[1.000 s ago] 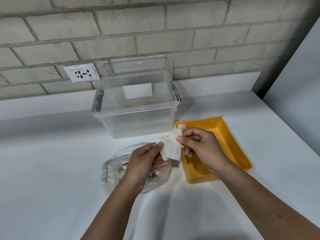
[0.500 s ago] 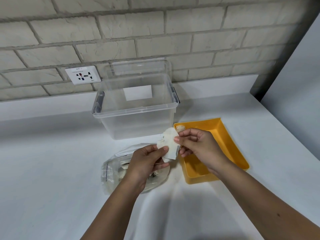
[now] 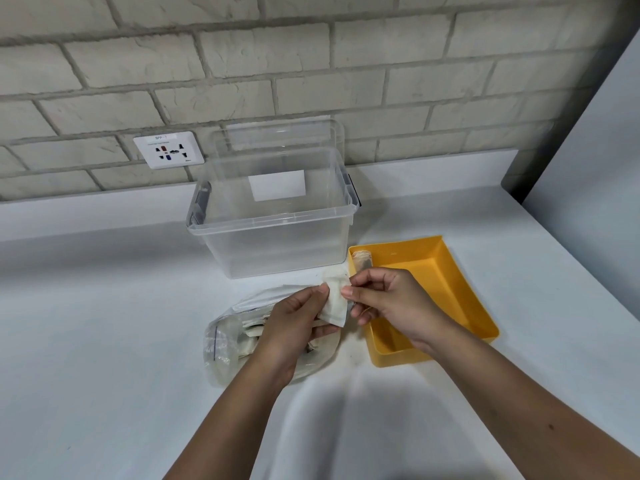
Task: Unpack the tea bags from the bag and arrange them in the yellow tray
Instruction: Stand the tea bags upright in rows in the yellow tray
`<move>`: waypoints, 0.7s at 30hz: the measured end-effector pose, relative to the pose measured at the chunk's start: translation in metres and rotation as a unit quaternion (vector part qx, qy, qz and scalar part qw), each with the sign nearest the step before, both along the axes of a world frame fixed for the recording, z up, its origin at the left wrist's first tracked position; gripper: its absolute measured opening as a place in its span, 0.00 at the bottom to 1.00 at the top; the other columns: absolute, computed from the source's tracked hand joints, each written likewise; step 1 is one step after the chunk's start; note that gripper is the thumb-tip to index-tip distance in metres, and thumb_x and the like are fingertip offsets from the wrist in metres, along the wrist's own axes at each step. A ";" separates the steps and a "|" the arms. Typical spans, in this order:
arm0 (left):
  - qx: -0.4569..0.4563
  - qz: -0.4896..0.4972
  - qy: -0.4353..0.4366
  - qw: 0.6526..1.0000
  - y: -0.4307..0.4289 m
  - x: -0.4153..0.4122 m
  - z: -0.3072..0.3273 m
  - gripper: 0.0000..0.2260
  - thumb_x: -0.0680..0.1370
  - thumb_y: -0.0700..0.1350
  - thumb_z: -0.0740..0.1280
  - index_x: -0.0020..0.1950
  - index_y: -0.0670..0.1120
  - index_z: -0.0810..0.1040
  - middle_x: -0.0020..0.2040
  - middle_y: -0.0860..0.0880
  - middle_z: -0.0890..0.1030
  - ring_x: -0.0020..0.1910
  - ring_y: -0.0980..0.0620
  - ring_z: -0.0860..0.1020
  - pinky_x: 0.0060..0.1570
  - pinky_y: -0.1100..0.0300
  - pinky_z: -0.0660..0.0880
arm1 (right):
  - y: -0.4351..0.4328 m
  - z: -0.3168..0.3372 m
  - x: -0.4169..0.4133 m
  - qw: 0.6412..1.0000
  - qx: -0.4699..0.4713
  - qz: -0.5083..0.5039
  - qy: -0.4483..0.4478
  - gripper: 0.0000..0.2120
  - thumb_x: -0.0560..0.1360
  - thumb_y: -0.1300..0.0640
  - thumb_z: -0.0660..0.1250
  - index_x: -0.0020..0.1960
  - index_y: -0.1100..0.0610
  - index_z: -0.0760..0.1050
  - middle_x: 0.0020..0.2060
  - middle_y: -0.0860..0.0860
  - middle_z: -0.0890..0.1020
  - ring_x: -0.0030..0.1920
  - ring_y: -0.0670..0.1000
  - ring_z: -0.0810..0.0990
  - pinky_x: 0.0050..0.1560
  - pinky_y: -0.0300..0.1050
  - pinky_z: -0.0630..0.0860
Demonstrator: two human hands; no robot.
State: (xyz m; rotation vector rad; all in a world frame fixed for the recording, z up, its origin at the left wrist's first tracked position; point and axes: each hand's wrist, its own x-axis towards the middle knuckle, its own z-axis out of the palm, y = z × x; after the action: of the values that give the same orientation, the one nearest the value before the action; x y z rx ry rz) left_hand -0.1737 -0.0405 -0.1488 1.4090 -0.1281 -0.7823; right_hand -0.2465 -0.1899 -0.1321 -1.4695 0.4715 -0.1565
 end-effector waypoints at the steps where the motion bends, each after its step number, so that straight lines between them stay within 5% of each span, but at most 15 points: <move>1: 0.006 0.002 -0.012 1.000 0.000 0.000 -0.001 0.10 0.82 0.46 0.64 0.54 0.44 0.84 0.50 0.45 0.86 0.47 0.52 0.83 0.47 0.58 0.82 | 0.000 0.000 0.000 1.000 0.005 0.004 0.001 0.03 0.72 0.64 0.73 0.44 0.60 0.80 0.34 0.55 0.83 0.32 0.51 0.81 0.31 0.41 0.79; 7: 0.021 0.030 -0.090 0.995 0.000 0.001 -0.003 0.16 0.75 0.46 0.75 0.62 0.52 0.79 0.53 0.44 0.80 0.47 0.50 0.83 0.42 0.56 0.82 | 0.001 -0.002 -0.002 0.999 0.016 -0.044 -0.026 0.03 0.73 0.63 0.72 0.46 0.62 0.81 0.31 0.55 0.82 0.31 0.51 0.80 0.34 0.40 0.79; 10: 0.027 0.017 -0.112 0.993 -0.001 -0.002 -0.003 0.16 0.73 0.43 0.76 0.59 0.48 0.80 0.53 0.45 0.82 0.46 0.51 0.85 0.42 0.57 0.83 | 0.003 0.001 -0.002 0.997 0.057 -0.047 -0.022 0.06 0.75 0.59 0.70 0.49 0.62 0.82 0.32 0.56 0.82 0.33 0.50 0.81 0.36 0.39 0.79; 16: -0.039 0.054 -0.036 0.997 -0.003 -0.001 -0.006 0.10 0.75 0.39 0.73 0.56 0.45 0.83 0.49 0.43 0.86 0.44 0.52 0.85 0.42 0.60 0.82 | 0.003 0.006 -0.002 0.981 0.177 -0.069 -0.050 0.12 0.79 0.57 0.63 0.53 0.64 0.81 0.40 0.59 0.84 0.38 0.50 0.83 0.39 0.41 0.81; 21: -0.065 0.076 -0.012 0.995 -0.005 -0.001 -0.007 0.08 0.76 0.38 0.72 0.55 0.41 0.83 0.46 0.44 0.86 0.43 0.51 0.84 0.40 0.62 0.82 | 0.003 0.004 -0.002 0.983 0.145 -0.091 -0.061 0.07 0.76 0.65 0.67 0.53 0.62 0.81 0.38 0.57 0.84 0.38 0.50 0.83 0.40 0.39 0.81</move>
State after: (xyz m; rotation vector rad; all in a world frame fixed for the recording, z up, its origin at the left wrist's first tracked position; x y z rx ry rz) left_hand -0.1744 -0.0451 -0.1553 1.2884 -0.0873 -0.6204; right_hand -0.2482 -0.1867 -0.1279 -1.1231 0.5063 -0.3093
